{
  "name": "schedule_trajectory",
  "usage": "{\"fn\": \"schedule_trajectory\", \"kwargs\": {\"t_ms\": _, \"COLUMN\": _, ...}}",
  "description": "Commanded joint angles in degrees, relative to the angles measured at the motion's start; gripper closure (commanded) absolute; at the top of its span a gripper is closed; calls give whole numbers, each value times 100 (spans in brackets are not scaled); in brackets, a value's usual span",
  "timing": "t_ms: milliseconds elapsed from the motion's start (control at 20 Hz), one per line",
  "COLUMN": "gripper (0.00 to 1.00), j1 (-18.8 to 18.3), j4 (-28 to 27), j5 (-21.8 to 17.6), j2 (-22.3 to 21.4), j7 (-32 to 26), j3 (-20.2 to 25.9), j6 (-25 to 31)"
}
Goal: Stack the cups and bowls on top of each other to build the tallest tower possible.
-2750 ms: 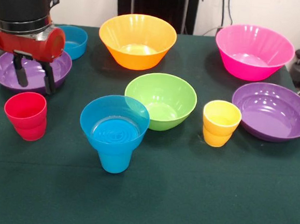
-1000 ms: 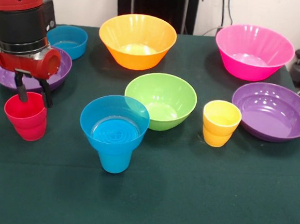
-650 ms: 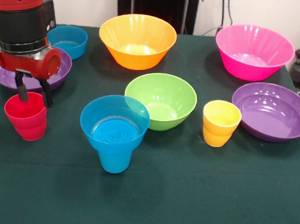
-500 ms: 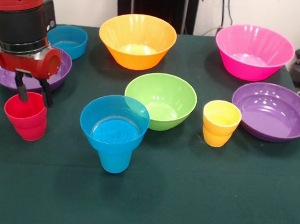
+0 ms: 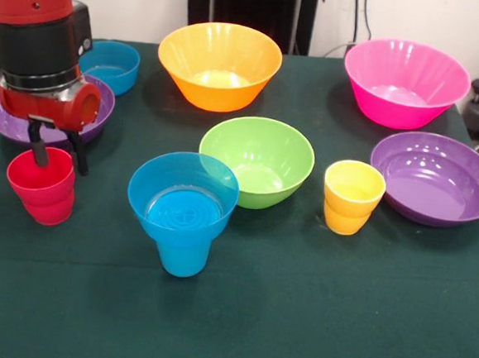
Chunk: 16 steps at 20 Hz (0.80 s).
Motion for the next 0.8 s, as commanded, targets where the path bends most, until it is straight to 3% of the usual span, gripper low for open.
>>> {"fn": "schedule_trajectory", "kwargs": {"t_ms": 50, "gripper": 0, "j1": 152, "j4": 168, "j5": -762, "j2": 416, "j7": -1242, "j3": -182, "j6": -465}}
{"fn": "schedule_trajectory", "kwargs": {"t_ms": 800, "gripper": 0, "j1": 50, "j4": 152, "j5": -976, "j2": 550, "j7": -1163, "j3": -177, "j6": -532}}
